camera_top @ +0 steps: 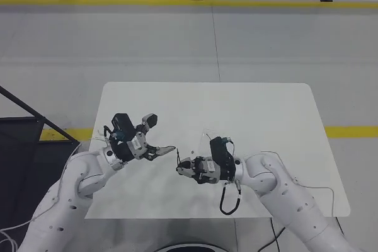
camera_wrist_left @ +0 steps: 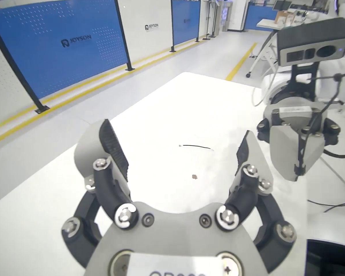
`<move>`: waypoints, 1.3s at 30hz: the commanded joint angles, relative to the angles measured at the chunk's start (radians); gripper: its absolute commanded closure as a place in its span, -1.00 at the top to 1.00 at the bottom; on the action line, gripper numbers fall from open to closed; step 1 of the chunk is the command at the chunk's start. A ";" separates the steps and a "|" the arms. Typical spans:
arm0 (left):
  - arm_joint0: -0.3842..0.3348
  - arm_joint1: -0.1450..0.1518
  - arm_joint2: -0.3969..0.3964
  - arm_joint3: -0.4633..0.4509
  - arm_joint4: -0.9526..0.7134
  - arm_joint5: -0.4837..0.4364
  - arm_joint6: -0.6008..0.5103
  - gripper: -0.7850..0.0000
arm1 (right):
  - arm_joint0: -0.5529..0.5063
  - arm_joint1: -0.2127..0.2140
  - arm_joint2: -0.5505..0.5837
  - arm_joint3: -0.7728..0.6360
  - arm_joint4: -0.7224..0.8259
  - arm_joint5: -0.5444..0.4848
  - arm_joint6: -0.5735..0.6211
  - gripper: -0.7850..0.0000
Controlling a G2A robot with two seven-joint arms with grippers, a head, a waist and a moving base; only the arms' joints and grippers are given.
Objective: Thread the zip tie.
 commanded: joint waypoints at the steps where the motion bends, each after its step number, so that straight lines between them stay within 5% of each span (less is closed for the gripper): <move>1: -0.018 -0.001 0.005 0.016 -0.073 -0.017 -0.052 1.00 | 0.039 0.009 -0.040 0.012 0.142 0.000 0.073 -1.00; 9: -0.047 0.003 -0.017 0.050 -0.123 -0.078 -0.105 1.00 | 0.127 0.031 -0.094 0.066 0.493 0.000 0.309 -1.00; 21: -0.037 0.002 -0.013 0.015 -0.087 -0.077 -0.071 1.00 | 0.116 0.031 -0.093 0.063 0.523 0.014 0.333 -1.00; 23: -0.035 0.000 -0.014 0.006 -0.059 -0.093 -0.018 0.18 | 0.117 0.029 -0.109 0.064 0.569 0.014 0.364 -1.00; 24: -0.035 -0.001 -0.013 0.003 -0.035 -0.101 0.011 -0.04 | 0.124 0.027 -0.118 0.070 0.600 0.010 0.387 -1.00; 27: -0.034 -0.004 -0.009 0.000 0.048 -0.112 0.098 -0.25 | 0.149 0.022 -0.150 0.094 0.713 0.003 0.471 -1.00; 39: -0.004 -0.012 0.020 -0.012 0.402 -0.037 0.436 -0.43 | 0.228 0.024 -0.247 0.133 0.920 0.043 0.544 -1.00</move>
